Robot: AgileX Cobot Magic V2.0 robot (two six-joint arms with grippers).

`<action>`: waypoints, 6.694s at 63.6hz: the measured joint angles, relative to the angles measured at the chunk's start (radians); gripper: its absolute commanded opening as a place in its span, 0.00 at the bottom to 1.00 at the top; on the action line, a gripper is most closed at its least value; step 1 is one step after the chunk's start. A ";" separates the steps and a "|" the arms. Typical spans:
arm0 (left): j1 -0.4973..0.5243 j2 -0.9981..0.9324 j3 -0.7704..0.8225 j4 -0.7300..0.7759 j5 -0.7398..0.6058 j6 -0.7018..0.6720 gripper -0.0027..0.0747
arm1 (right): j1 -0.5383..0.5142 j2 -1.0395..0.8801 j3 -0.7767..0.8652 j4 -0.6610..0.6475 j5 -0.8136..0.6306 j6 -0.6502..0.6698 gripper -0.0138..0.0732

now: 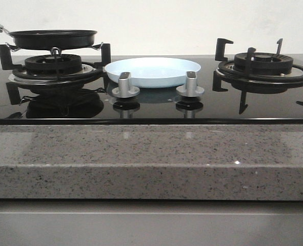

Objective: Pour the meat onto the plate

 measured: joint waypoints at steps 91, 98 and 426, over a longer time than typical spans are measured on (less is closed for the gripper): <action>0.000 0.000 0.000 0.000 0.000 0.000 0.01 | 0.000 0.000 0.000 0.000 -0.004 0.000 0.09; 0.000 0.000 0.000 0.000 0.000 0.000 0.01 | 0.000 0.000 0.000 0.000 -0.004 0.000 0.09; 0.000 0.391 -0.479 -0.018 0.166 0.000 0.86 | 0.163 2.213 -2.114 0.286 1.022 -0.014 0.13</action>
